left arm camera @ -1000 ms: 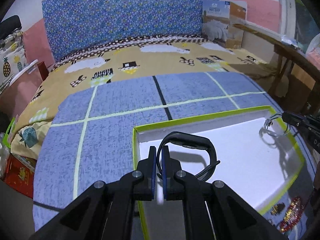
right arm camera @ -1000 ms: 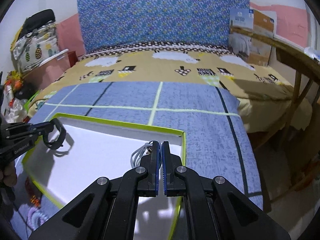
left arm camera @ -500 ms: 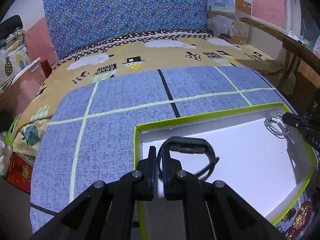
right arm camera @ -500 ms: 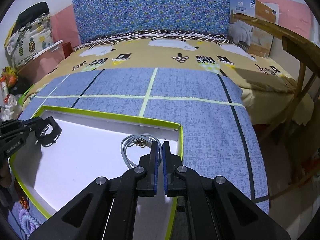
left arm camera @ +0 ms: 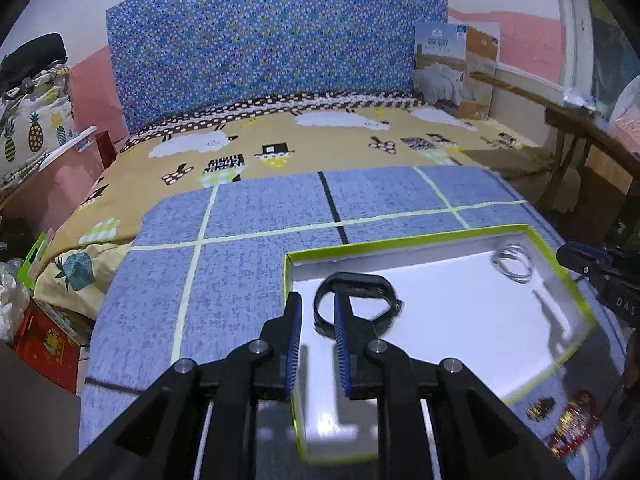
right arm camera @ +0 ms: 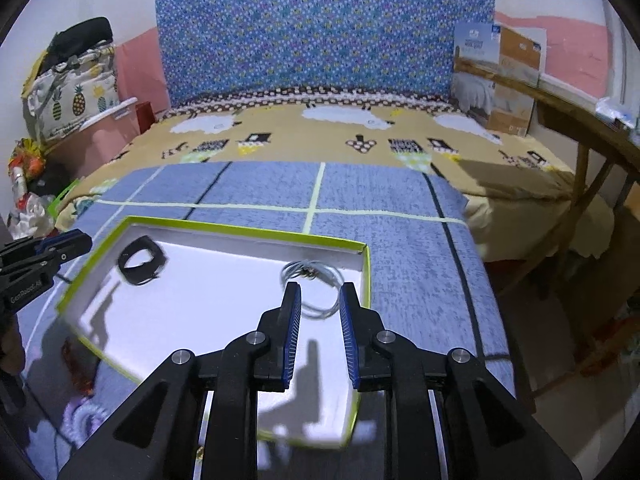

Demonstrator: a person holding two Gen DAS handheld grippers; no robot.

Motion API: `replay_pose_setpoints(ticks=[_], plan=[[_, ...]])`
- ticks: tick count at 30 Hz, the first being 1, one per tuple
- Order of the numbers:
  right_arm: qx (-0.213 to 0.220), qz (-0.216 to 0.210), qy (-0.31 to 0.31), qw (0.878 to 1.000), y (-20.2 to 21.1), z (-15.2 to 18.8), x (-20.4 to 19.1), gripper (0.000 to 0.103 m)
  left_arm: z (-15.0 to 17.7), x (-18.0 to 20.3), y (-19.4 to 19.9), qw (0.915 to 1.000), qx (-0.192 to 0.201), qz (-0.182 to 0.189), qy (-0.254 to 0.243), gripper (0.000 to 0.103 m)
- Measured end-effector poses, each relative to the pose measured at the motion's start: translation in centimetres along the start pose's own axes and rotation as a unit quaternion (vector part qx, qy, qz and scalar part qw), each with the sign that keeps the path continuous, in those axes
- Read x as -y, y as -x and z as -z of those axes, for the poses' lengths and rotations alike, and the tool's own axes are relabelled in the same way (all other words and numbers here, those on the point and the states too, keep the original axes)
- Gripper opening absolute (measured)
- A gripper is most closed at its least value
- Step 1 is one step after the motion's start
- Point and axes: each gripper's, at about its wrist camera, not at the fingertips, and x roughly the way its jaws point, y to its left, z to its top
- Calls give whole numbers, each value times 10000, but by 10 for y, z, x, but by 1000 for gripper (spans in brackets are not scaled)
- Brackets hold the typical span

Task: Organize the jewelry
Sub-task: 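Open both grippers and lift them away from the green box, then grasp lavender coil with left gripper while right gripper grasps red bead bracelet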

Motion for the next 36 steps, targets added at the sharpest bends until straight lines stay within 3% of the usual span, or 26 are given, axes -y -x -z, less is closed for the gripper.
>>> replay_pose_setpoints(ticks=[17,25,36], plan=[[433,-53,187,9989,124,66,-52,20,70,18,113,9982,347,482,-35,17],[466,-116,197,9987,150,92,-67,20,92,22,143,9974,402,586,-82,17],[522,-139,267,9982,161,103,-77,20,111,24,153,9974,347,630,-95,17]])
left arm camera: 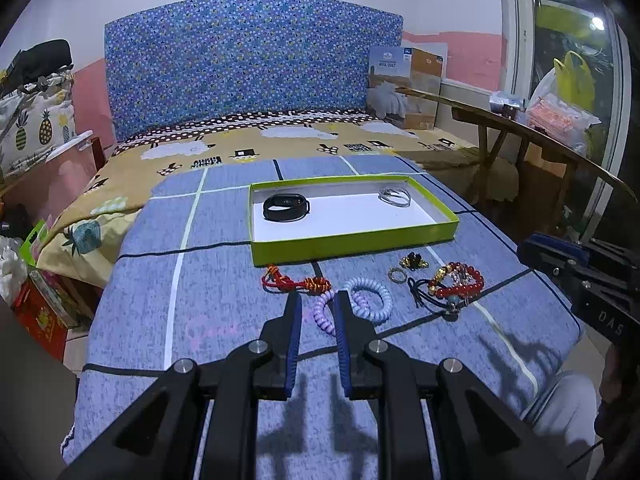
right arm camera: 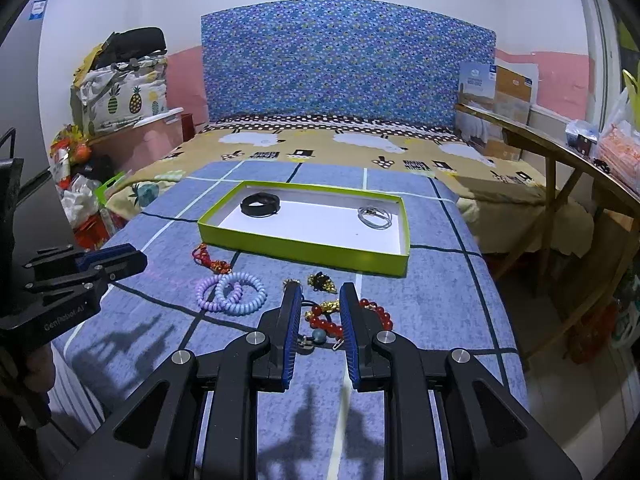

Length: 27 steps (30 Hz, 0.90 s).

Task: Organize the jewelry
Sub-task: 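Grasp lavender coil with left gripper while right gripper grasps red bead bracelet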

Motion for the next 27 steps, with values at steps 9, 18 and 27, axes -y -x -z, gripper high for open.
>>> replay_pose_setpoints(ticks=[9,18,27], plan=[[-87,-47,-88,9999,-5,5,4,20,6,0,-4,9999,-56,105,31,25],[-356,-28,-314,9989,-26,18,24,20,12,-1,-29,9991,-329,276,46,27],[-726,-10,-683,9950,-60,29,55,20,13,-8,-69,9965,-781,179,226,27]])
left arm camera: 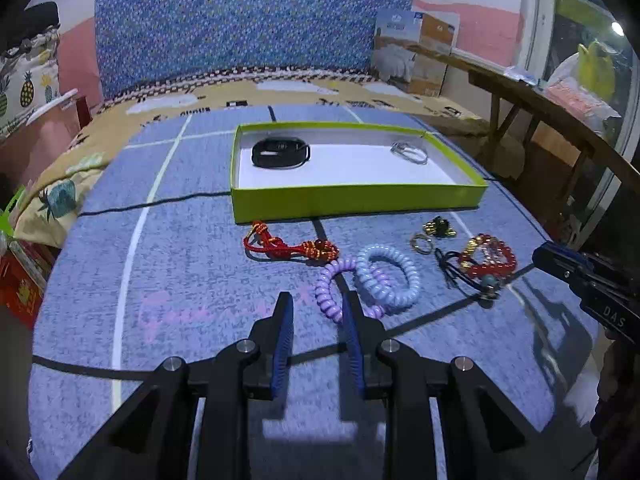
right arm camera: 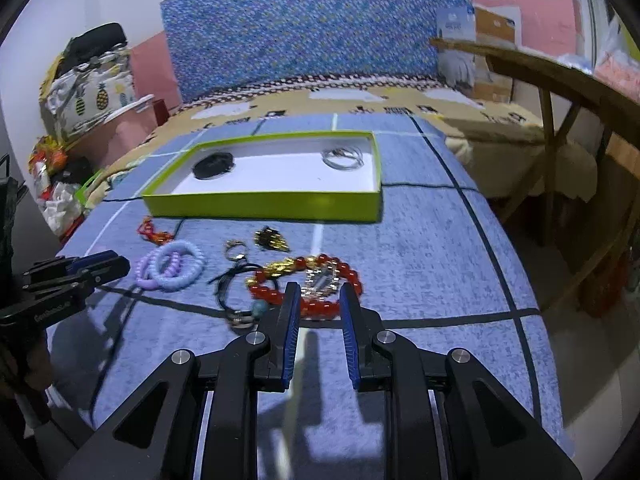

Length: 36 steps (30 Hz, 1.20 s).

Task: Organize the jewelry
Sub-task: 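Grasp lavender coil with left gripper while right gripper grasps red bead bracelet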

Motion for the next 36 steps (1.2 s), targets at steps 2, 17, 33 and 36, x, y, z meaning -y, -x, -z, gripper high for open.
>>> replay_pose_setpoints(ticks=[2,17,33,36], plan=[[-80,-11,-83,9999,-8,-1,7,20,-2,0,-8,9999,-103,-43,9,27],[-748,277,309,9963,-48,-15,10,20,-3,22,-25,9971,-255,-477,-531,26],[-190,77,320,9993,-8,-15,3,9,2,4,8,9986,63,-346,-394,9],[11,33,349,9994,4,-20,-3,9,-2,3,19,9986,225,-310,-361,9]])
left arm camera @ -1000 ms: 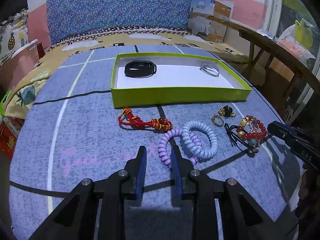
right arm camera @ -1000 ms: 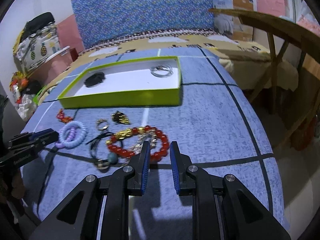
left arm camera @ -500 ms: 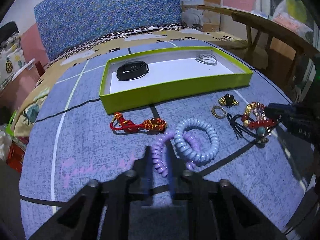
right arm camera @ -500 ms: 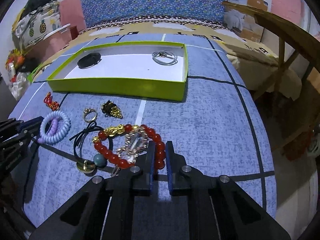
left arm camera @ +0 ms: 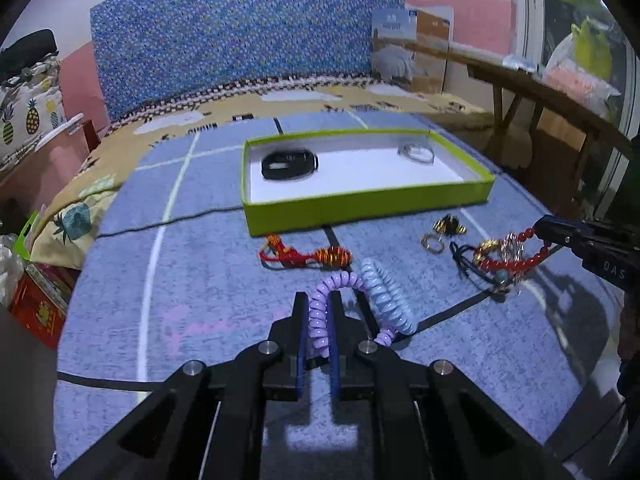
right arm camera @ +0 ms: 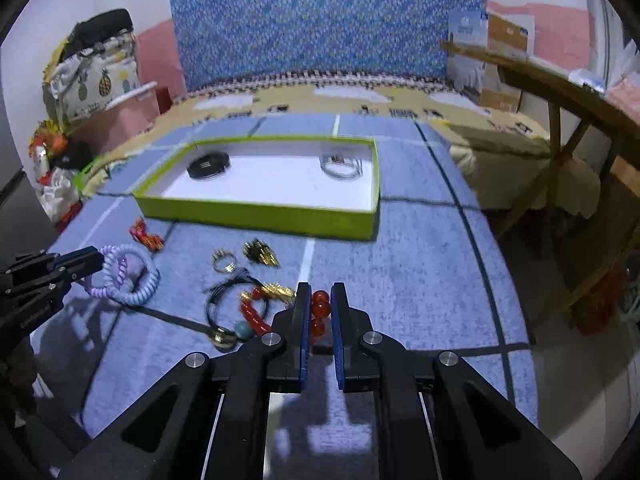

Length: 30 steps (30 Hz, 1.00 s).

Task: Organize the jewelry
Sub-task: 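Grasp lavender coil with left gripper while right gripper grasps red bead bracelet, then lower lavender coil into box with left gripper while right gripper releases red bracelet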

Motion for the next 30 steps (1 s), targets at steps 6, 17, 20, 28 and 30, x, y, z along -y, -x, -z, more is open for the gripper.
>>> replay_pose_setpoints(ticks=[6,17,20,28,30], plan=[[308,-63,53,9995,18,-10,-8,9,-9,0,22,9994,325,123,20,9],[658,-150,134,9976,41,-22,-15,9,-18,0,40,9981,554,251,66,9],[762,-158,181,9968,48,-27,-17,9,-21,-1,44,9977,612,280,82,9],[953,-210,284,9948,57,-42,-22,9,-29,2,48,9967,728,367,37,9],[975,-223,301,9945,57,-45,-22,9,-32,2,46,9966,733,365,17,9]])
